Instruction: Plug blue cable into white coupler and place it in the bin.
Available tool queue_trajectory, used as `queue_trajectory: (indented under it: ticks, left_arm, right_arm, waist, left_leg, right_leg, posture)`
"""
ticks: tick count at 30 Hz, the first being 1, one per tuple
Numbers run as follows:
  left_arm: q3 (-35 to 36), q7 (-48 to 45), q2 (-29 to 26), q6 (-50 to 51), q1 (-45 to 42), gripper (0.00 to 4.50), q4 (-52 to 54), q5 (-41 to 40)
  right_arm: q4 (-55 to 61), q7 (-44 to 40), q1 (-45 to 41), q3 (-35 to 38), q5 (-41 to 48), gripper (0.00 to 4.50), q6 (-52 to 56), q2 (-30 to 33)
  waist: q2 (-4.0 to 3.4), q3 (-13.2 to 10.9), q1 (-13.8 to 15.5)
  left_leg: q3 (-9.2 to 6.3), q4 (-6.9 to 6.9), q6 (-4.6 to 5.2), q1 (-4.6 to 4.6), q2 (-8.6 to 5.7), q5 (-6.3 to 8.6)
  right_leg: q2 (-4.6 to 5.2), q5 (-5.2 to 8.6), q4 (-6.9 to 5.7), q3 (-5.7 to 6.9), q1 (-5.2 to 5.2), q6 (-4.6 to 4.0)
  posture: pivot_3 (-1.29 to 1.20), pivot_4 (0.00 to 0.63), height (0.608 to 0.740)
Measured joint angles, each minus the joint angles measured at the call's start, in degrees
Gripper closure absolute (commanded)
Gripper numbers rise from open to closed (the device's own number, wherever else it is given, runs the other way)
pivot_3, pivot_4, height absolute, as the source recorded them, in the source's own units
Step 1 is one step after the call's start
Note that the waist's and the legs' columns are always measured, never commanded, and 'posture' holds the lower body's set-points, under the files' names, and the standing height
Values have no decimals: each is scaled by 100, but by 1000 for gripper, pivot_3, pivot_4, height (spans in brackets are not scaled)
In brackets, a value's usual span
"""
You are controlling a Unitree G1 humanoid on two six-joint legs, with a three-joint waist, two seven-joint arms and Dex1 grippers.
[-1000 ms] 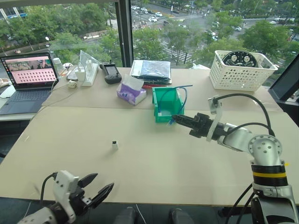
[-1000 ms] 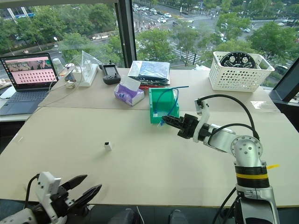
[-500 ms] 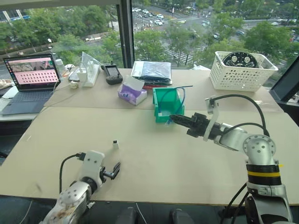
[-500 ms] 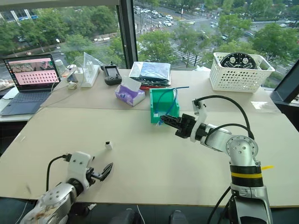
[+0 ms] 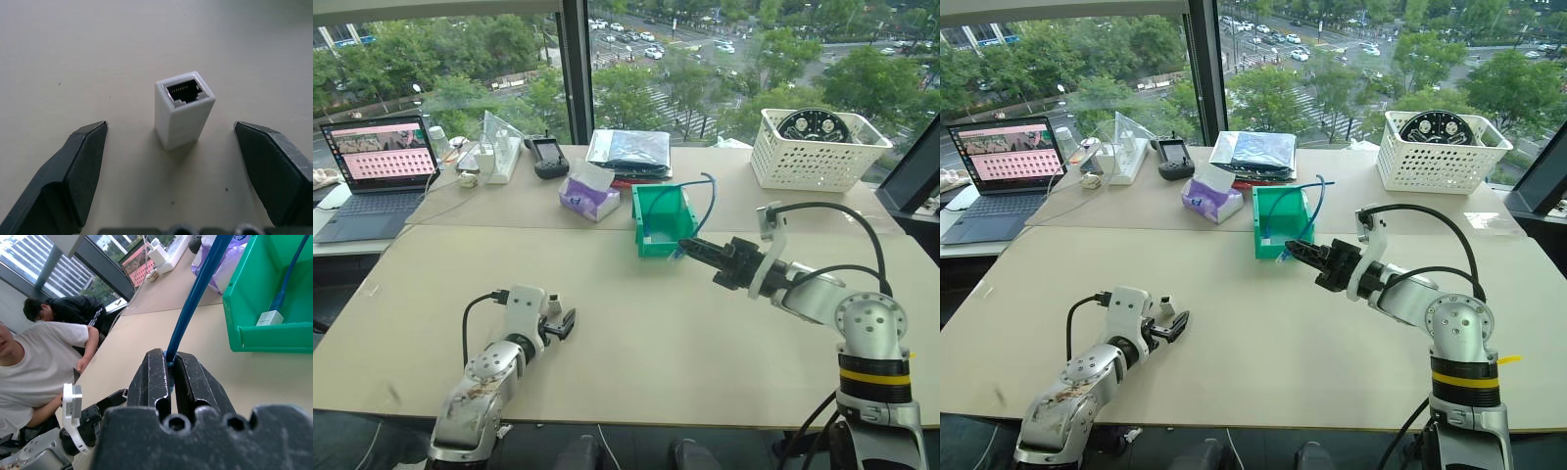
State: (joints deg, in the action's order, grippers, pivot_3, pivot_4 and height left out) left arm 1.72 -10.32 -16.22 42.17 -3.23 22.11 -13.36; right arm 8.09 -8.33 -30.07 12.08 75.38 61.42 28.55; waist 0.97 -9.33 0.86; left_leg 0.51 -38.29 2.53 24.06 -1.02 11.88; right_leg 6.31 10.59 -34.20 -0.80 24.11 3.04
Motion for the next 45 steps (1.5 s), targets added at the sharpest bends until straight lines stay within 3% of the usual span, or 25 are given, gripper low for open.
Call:
queue_trajectory:
  ticks: [3, 6, 11, 16, 19, 23, 24, 27, 32, 38, 45]
  left_arm:
    - [21, 47, 124, 46, -108, 33, -62, 0]
    - [29, 120, 195, 42, -139, 723, -94, 56]
    - [81, 147, 144, -28, -32, 2520, -59, 182]
    - [21, -269, -232, -223, 64, 3853, -48, 186]
    - [-75, -1251, -877, -820, 77, 3844, -342, 103]
    - [-304, -3629, -1979, -2166, -150, 3844, -1309, -227]
    - [-436, -4379, -2188, -2402, -560, 3844, -1842, -307]
    - [-594, -5204, -2322, -2706, -1379, 3844, -2679, -329]
    - [-1291, -5886, -1627, -3387, -2965, 3844, -3959, 96]
    - [-2134, -5403, -194, -3496, -3924, 3844, -5041, 908]
    - [-2535, -5258, 330, -2819, -4551, 3844, -5515, 1385]
  right_arm:
    - [-3, 0, -26, 0, 0, 4500, 28, 0]
    - [-16, -2, -87, 0, 0, 4500, 31, 0]
    - [-47, -6, -88, 0, -35, 4500, 34, 0]
    - [-76, -11, -89, 0, -37, 4500, 38, 0]
    - [-78, -11, -89, 0, -40, 4500, 39, 0]
    - [-75, 10, -88, 21, -40, 4500, 41, 8]
    - [-50, 53, -73, 59, -35, 4500, 42, 18]
    - [67, 133, -40, 97, -18, 4500, 42, 16]
    - [407, 480, 250, 194, -4, 4500, 12, -177]
    - [1014, 1055, 712, 196, -220, 4500, -299, -640]
    - [1505, 1724, 1273, -156, -1027, 4500, -720, -1221]
  waist:
    - [0, 0, 1]
    - [0, 0, 3]
    - [0, 0, -12]
    - [0, 0, -15]
    - [0, 0, -22]
    - [-1, -2, -28]
    - [2, -4, -4]
    - [13, -10, -9]
    - [21, -13, -16]
    - [27, -17, -50]
    - [28, -17, -149]
  left_leg:
    - [0, 0, 0, 2, -1, 0]
    - [0, 0, 0, 2, -1, 0]
    - [1, 1, 0, 9, -2, 1]
    - [2, 3, -1, 15, -5, 2]
    - [7, 6, -1, 17, -2, 2]
    - [17, 12, -1, 23, 0, 2]
    - [15, 12, -1, 30, -1, 1]
    - [15, 12, 0, 35, -2, 1]
    - [14, 12, 6, 44, -16, 5]
    - [8, 12, 12, 58, -16, 8]
    - [3, 9, 12, 51, -14, 7]
  right_leg:
    - [1, -10, 1, -1, 0, 17]
    - [1, -10, 2, -1, 0, 16]
    - [5, -15, 7, -2, 5, 7]
    - [8, -22, 10, -1, 10, -12]
    - [7, -9, 11, 1, 18, -36]
    - [13, -5, 11, 2, 35, -50]
    - [13, -4, 12, 6, 37, -49]
    - [14, -5, 15, 6, 36, -47]
    - [17, -33, 18, 3, 27, 13]
    - [11, -38, 14, 7, 32, 20]
    - [3, -29, 13, 4, 33, 33]
  posture:
    - [0, 150, 740]
    - [0, 150, 740]
    - [0, 150, 740]
    - [0, 150, 740]
    - [0, 150, 740]
    - [0, 150, 740]
    - [0, 150, 740]
    - [0, 150, 740]
    - [0, 150, 740]
    - [0, 150, 740]
    - [0, 150, 740]
